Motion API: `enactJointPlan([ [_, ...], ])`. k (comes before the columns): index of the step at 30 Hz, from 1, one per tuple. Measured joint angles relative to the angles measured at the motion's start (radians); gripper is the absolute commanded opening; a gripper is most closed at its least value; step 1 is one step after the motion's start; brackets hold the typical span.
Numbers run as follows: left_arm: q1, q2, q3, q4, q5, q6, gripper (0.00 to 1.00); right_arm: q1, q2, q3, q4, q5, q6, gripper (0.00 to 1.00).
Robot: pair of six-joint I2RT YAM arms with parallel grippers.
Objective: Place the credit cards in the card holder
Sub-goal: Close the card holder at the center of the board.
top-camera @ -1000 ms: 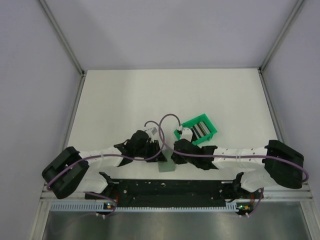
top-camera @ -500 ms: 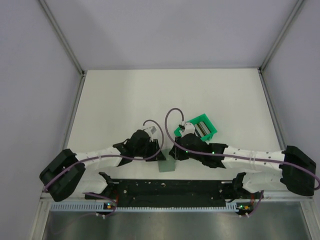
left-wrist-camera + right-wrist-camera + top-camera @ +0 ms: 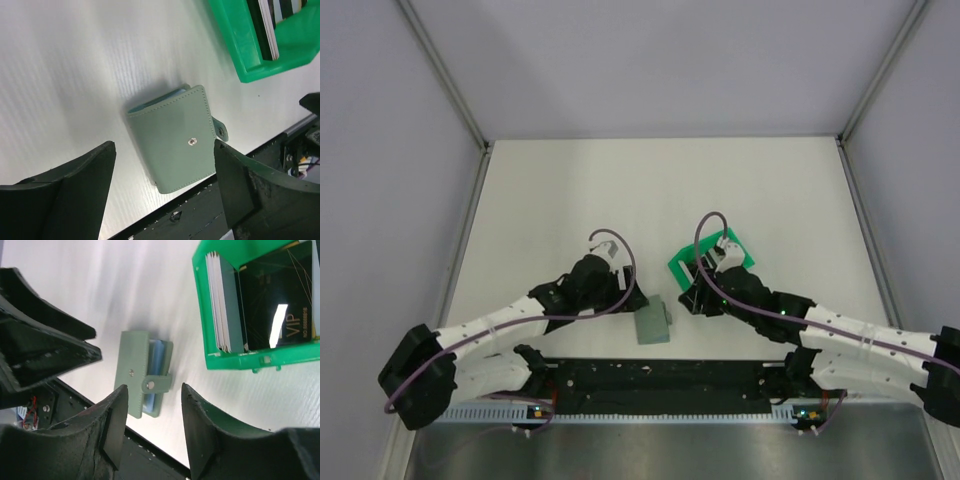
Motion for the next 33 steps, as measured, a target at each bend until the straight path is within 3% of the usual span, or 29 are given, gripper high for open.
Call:
enactJointPlan([
  [3,0.0,-0.053,0.0,-0.06,-0.079,-0.013,0.98,-0.001,-0.026,-0.035,-0.021,-0.019,0.006,0.57],
  [7,0.002,-0.109,0.0,-0.149,-0.179,-0.051,0.98,-0.002,-0.068,-0.07,-0.042,-0.076,0.023,0.7],
  [10,0.005,-0.132,0.01,-0.216,-0.237,-0.084,0.98,-0.002,-0.113,-0.093,-0.06,-0.126,0.035,0.73],
  [18,0.018,-0.143,0.056,-0.279,-0.363,-0.166,0.98,-0.002,-0.148,-0.099,-0.122,-0.201,0.071,0.74],
  [26,0.034,-0.118,-0.002,-0.195,-0.346,-0.162,0.98,-0.002,-0.014,-0.185,-0.027,-0.234,0.129,0.74],
  [33,0.077,-0.086,0.012,-0.203,-0.274,-0.094,0.97,0.023,0.175,-0.151,0.114,-0.216,0.209,0.74],
])
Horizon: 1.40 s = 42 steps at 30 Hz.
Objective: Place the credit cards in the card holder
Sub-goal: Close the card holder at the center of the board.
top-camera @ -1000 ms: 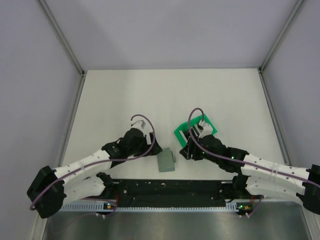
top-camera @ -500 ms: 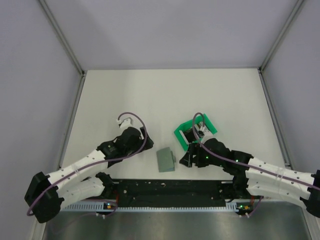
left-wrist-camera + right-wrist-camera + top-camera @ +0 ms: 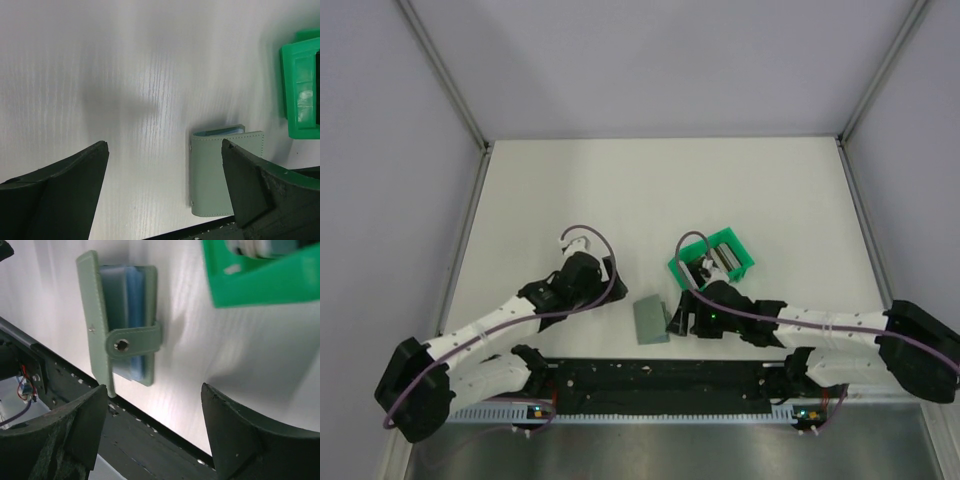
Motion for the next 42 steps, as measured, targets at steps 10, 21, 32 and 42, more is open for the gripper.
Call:
enactJointPlan([
  [10,0.087,-0.012,-0.027,0.018,0.098,0.082,0.95,0.146,0.133,0.132,0.027,0.125,0.101,0.76],
  [21,0.092,-0.012,-0.086,0.1,0.215,0.088,0.93,0.146,0.14,0.095,0.049,0.171,0.151,0.66],
  [32,0.092,-0.064,-0.113,0.106,0.259,0.091,0.91,0.148,0.273,0.095,0.199,0.132,0.168,0.47],
  [42,0.092,-0.069,-0.142,0.13,0.304,0.108,0.87,0.18,0.203,0.096,0.119,0.168,0.133,0.62],
])
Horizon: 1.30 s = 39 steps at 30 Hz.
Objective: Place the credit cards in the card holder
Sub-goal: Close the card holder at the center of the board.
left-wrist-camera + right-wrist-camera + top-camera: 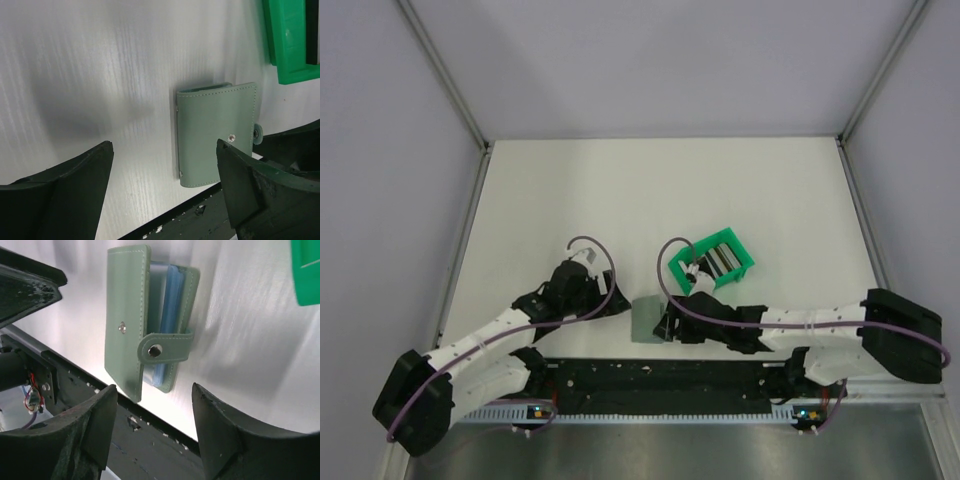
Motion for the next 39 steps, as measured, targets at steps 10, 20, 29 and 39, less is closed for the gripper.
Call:
enactJointPlan([
  [10,-0.002,0.016,-0.005,0.106,0.129,0.028,0.5,0.0,-0.396,-0.014,-0.205,0.146,-0.107,0.51],
  [20,-0.01,0.057,-0.006,0.201,0.213,0.024,0.0,-0.003,-0.607,-0.112,-0.318,0.284,-0.097,0.48],
  [29,-0.036,0.124,-0.024,0.286,0.242,0.015,0.0,-0.021,-0.489,-0.111,-0.336,0.274,-0.094,0.46],
  [39,-0.069,0.183,-0.041,0.35,0.243,0.001,0.0,-0.035,-0.425,-0.083,-0.333,0.249,-0.098,0.43],
])
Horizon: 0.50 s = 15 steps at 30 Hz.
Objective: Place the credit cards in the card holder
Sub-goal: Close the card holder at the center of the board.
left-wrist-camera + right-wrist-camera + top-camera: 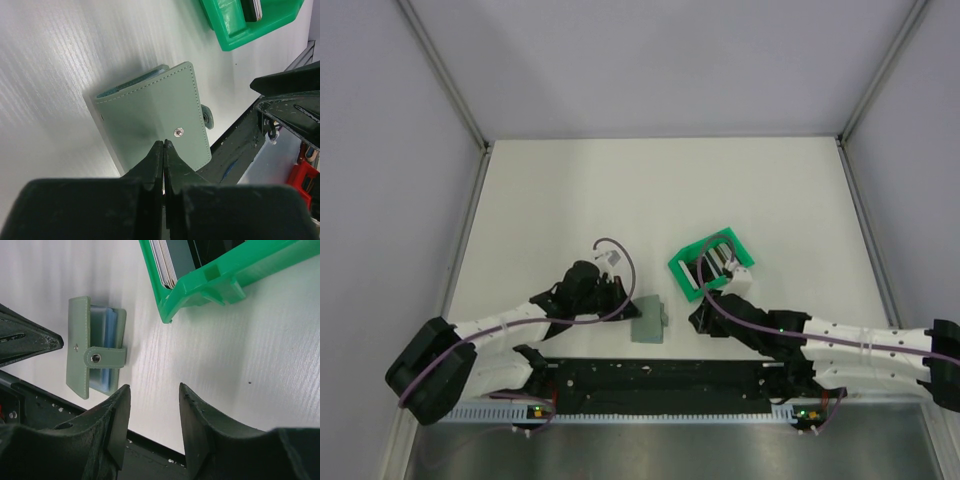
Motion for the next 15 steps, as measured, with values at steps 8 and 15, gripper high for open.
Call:
enactJointPlan([
  [8,-0.027,0.067,0.0,0.035,0.0,0.0,0.0,-0.006,0.023,0.0,0.021,-0.023,0.002,0.43],
  [15,-0.032,0.079,0.0,0.041,-0.001,-0.003,0.0,-0.006,0.071,0.0,0.04,-0.044,0.002,0.43],
])
